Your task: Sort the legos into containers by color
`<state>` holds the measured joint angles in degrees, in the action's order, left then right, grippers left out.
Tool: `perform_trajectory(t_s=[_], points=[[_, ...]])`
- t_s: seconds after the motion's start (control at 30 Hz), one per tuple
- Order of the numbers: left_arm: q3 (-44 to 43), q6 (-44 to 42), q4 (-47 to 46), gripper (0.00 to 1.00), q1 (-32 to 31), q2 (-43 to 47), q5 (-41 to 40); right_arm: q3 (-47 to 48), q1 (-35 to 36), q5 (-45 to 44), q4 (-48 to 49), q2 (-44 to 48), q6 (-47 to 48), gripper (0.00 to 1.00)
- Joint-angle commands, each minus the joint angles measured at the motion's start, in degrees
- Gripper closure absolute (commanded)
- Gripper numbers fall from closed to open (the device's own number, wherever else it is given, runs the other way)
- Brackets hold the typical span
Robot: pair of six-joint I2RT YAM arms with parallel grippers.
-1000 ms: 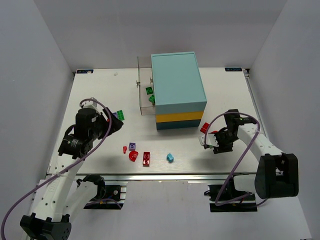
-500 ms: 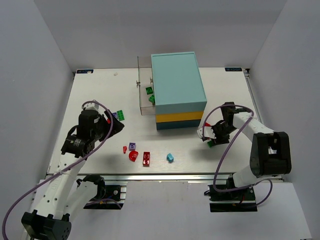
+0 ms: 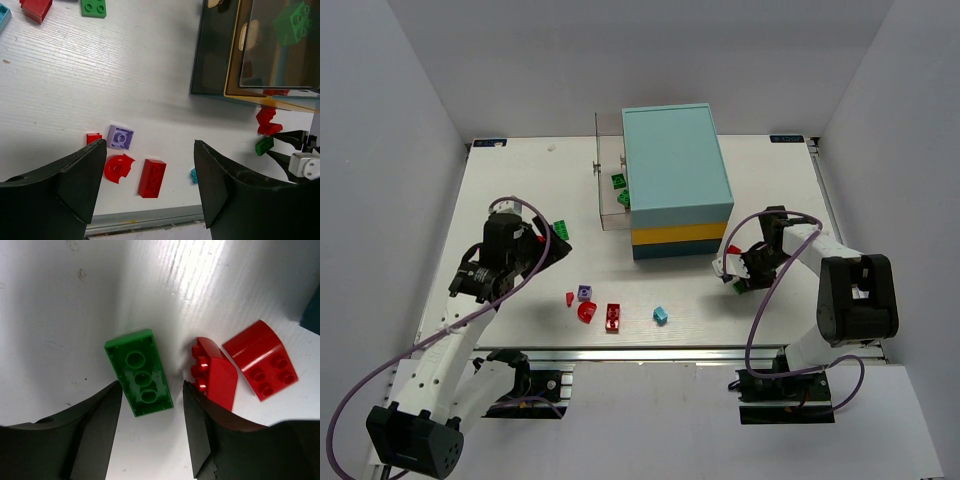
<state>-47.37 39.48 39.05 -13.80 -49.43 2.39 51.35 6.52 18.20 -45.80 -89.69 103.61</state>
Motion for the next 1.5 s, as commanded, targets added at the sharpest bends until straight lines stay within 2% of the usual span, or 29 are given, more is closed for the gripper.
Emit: perform_trajectory(t_s=[0.0,0.33,0.5,0.67,0.73,0.8,0.83,0.9,0.97,1.1,1.23,1.33,1.43,1.47], points=[[-0.5,0.4,-1.3,0.2,0.1,-0.2,0.4,-1.8,0.3,0.9,1.5,-0.3,0.4,0.43],[0.4,0.8,-1.9,0.2,0.1,-1.2,0.4,-5.3,0.6,-0.5,2.3,-1.5,2.1,0.44],[0.4,0.9,-1.8,0.2,0.1,-1.7,0.7,-3.0,0.8,-1.5,-6.2,-5.8,6.0,0.54],[0.0,1.0,-1.3,0.2,0.1,-2.1,0.4,-4.8,1.3,-3.1,-6.0,-6.1,6.8,0.6],[0.2,1.2,-1.2,0.2,0.1,-2.0,0.3,-6.2,1.3,-3.2,-4.0,-5.3,5.6,0.64],[0.4,1.6,-1.2,0.2,0.1,-1.8,0.2,-6.8,1.5,-2.6,-2.8,-4.8,4.1,0.76],[0.7,2.0,-1.1,0.2,0.1,-1.6,-0.2,-6.9,1.4,-1.8,-2.1,-3.9,2.7,0.85],[0.9,2.3,-0.8,0.2,0.1,-1.6,-0.5,-6.7,1.3,-0.5,-2.1,-2.4,1.2,0.93],[1.2,2.3,-0.7,0.2,0.1,-1.5,-1.1,-5.7,1.3,2.9,-5.2,1.4,1.1,1.0],[1.3,1.7,-1.2,0.2,0.1,-3.0,-1.5,-3.4,2.8,9.3,-10.9,10.0,0.5,1.0],[-0.3,0.9,-1.2,0.2,0.1,-7.5,-5.2,1.4,5.4,15.5,-16.4,16.9,-0.3,1.0],[-1.8,0.2,-1.8,0.2,0.1,-10.4,-6.4,5.9,8.6,25.0,-21.1,19.7,-0.6,1.0],[-3.3,-0.3,-2.0,0.2,0.1,-12.4,-7.0,10.6,12.7,32.7,-21.2,22.4,-4.9,1.0],[-3.9,-0.5,-2.3,0.2,0.1,-13.6,-7.1,12.7,13.8,34.3,-17.5,23.0,-10.7,1.0]])
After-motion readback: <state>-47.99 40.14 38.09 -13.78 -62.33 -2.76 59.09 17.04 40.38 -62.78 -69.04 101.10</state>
